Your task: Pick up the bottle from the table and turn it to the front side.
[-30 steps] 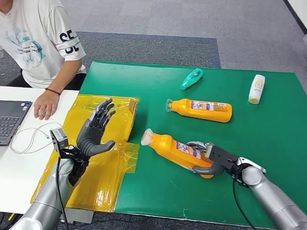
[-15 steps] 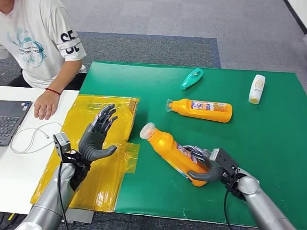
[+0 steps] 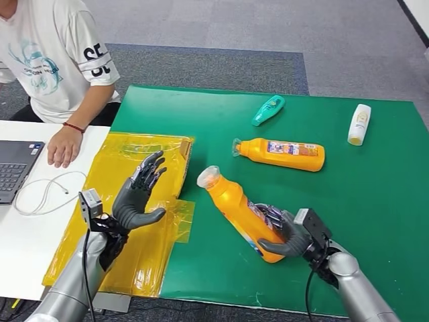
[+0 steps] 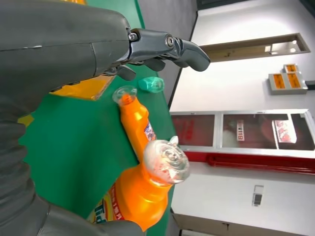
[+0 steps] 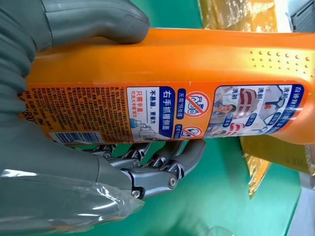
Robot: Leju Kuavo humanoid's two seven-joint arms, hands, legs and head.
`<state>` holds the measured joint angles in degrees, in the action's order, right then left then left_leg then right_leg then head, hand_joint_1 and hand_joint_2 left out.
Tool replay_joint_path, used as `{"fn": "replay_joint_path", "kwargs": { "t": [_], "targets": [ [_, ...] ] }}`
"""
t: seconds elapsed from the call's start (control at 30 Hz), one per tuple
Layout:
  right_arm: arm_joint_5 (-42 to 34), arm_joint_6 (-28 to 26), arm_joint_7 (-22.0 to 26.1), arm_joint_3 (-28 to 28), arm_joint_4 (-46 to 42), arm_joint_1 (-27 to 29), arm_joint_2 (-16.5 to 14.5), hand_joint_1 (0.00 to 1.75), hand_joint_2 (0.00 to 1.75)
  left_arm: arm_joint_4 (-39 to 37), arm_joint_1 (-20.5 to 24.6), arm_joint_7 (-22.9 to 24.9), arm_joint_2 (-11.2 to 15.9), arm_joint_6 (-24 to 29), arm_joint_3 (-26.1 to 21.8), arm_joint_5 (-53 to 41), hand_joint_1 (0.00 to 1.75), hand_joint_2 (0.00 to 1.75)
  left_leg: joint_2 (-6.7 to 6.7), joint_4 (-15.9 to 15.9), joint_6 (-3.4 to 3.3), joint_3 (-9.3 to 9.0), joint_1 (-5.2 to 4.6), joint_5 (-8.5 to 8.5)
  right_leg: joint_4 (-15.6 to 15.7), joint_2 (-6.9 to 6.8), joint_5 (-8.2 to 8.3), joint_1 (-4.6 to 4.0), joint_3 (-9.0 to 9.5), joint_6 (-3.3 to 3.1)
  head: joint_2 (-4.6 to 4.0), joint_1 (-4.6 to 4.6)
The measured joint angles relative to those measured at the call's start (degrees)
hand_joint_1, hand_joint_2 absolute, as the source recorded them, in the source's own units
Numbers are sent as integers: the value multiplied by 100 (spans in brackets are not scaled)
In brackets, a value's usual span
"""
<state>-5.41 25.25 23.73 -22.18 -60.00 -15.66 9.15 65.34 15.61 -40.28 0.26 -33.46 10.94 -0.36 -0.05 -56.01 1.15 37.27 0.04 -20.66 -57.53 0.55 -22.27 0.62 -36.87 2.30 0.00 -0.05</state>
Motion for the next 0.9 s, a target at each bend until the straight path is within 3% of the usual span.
{"fn": "replay_joint_path", "kwargs": {
  "t": [0.2,0.73,0.9],
  "targets": [
    [-124,134,136,91,-115,57,-174,175,175,-132,-12,42,-15,-526,95,329,0,175,0,0,0,7,0,0,0,0,0,0,-6,0,0,1],
    [-211,49,168,486,-1230,52,-425,175,175,-369,-9,192,-15,-572,265,496,0,175,0,0,0,8,0,0,0,0,0,0,-7,0,0,0],
    [53,-155,169,508,-1389,50,-495,175,175,-392,-9,340,-61,-1381,266,1229,0,175,0,0,0,8,0,0,0,0,0,0,-7,0,-1,0]
  ]
}}
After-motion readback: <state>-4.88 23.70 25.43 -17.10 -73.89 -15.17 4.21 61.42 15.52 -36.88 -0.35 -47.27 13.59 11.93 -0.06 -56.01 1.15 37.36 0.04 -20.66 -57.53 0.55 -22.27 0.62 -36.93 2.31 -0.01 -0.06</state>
